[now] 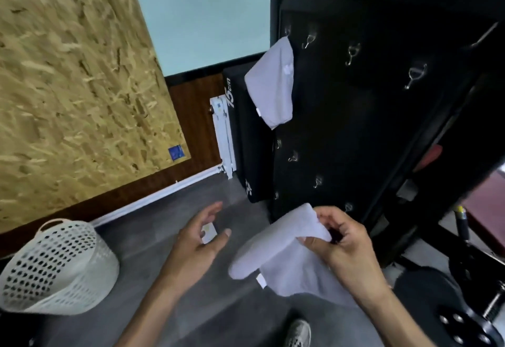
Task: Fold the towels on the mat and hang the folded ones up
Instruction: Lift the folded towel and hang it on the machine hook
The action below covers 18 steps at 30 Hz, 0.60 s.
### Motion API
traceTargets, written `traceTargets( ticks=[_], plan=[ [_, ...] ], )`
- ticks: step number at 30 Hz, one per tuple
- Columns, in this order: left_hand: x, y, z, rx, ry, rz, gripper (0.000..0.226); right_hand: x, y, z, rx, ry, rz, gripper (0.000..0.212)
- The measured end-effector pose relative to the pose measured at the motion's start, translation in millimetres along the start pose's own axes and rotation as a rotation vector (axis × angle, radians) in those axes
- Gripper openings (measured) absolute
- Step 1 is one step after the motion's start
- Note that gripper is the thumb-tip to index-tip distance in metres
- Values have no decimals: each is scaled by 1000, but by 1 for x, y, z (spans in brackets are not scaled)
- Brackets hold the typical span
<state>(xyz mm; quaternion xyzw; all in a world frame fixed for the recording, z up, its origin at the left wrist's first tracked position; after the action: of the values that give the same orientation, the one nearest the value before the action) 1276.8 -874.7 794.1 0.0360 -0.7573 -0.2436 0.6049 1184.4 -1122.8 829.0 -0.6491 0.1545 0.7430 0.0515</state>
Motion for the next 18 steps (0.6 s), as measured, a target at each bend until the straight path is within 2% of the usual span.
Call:
traceTargets(
  ticks=[3, 8, 11, 14, 18],
  plan=[
    [9, -14, -81, 61, -22, 58, 45, -3, 14, -81, 44, -18, -58, 30],
    [37, -45, -195, 88, -82, 61, 42, -31, 32, -192, -5, 65, -14, 23],
    [59, -58, -244, -3, -157, 49, 32, -48, 34, -242, -46, 103, -29, 19],
    [75, -65, -290, -125, -241, -1, 34, -63, 33, -290, -58, 120, -75, 16],
    [88, -63, -344, -185, -295, 59, 40, -79, 31, -339, -7, 105, -162, 12]
  ],
)
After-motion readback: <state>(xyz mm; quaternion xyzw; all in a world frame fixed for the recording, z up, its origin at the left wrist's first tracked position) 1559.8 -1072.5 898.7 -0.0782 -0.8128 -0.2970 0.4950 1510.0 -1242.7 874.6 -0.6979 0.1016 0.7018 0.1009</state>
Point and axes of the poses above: each hand's wrist, its own z-axis away from the middle knuckle, its own y-axis out of the back of the hand, x = y × z, the point moved 1 cm from there along -z, towards the middle knuckle, and after that the axes turned 11 degrees about -y, right-handed, at the moved point
